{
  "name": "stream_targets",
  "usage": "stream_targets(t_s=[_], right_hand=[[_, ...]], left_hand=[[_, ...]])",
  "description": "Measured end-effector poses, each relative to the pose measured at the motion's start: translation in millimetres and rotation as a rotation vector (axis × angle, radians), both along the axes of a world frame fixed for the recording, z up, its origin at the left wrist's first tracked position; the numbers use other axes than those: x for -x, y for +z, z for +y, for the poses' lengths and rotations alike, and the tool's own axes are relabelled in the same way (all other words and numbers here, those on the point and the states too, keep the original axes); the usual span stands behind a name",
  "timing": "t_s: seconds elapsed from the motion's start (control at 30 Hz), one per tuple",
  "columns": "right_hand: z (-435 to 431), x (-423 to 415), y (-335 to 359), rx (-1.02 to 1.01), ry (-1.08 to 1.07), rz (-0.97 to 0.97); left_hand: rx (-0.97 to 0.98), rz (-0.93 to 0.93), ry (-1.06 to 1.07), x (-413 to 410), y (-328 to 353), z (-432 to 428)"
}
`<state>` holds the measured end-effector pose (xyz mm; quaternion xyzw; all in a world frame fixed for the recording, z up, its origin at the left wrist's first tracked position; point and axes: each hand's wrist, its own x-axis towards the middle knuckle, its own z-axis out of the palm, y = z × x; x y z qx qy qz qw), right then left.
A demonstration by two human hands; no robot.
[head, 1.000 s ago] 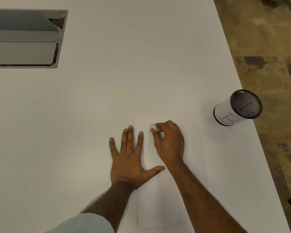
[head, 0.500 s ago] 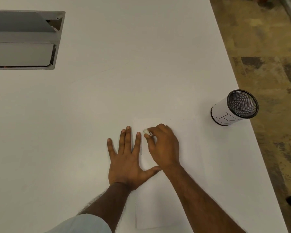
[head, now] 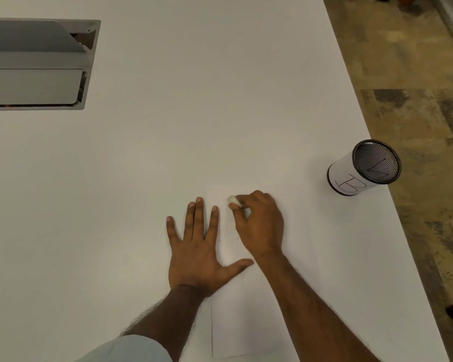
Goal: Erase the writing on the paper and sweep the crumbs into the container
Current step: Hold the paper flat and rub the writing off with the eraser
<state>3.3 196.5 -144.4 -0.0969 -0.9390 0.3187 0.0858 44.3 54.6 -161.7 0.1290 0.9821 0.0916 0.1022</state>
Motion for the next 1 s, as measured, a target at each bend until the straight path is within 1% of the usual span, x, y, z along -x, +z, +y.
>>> stream_targets(t_s=[0.13,0.2,0.27,0.4,0.47,0.63,0.7,0.77,0.87,0.9,0.93,1.0], right_hand=[[27.0,11.9,-0.2,0.03,-0.222,0.026],[26.7,14.0,0.1,0.079,-0.283,0.036],[13.9,10.3,0.7,0.097,-0.227,0.034],[-7.4,-0.8,0.5,0.066,-0.023,0.009],[2.6,2.2,-1.1,0.039,-0.027,0.015],[43.7,11.9,-1.2,0.012,-0.221,0.034],[47.7,11.6,-0.8,0.036,-0.249,0.033],[37.9,6.1,0.2,0.066,-0.179,0.033],[11.1,-10.7,0.8,0.073,0.02,-0.014],[7.1,-15.2,0.2,0.067,0.057,-0.019],[8.1,-17.1,-0.3,0.06,0.059,-0.014],[20.5,-15.5,-1.4,0.046,-0.016,0.01]], left_hand=[[0.007,-0.011,0.008,1.0,-2.5,-0.1],[0.004,-0.01,0.012,0.5,-3.3,-0.1],[0.001,-0.007,0.006,0.4,-2.8,-0.1],[0.006,0.003,-0.004,-0.2,-0.5,0.2],[0.01,-0.004,-0.003,-0.5,-0.8,-0.1],[0.015,-0.011,0.008,0.0,-2.7,0.1],[0.016,-0.011,0.007,0.2,-3.4,0.0],[0.007,-0.006,0.005,-0.3,-3.0,-0.8],[-0.001,0.002,0.0,-1.2,-0.5,-0.5],[-0.002,0.001,-0.001,-1.1,0.4,-0.4],[-0.001,-0.001,-0.001,-0.8,0.8,-0.2],[0.008,-0.007,0.003,-0.6,-0.3,-0.3]])
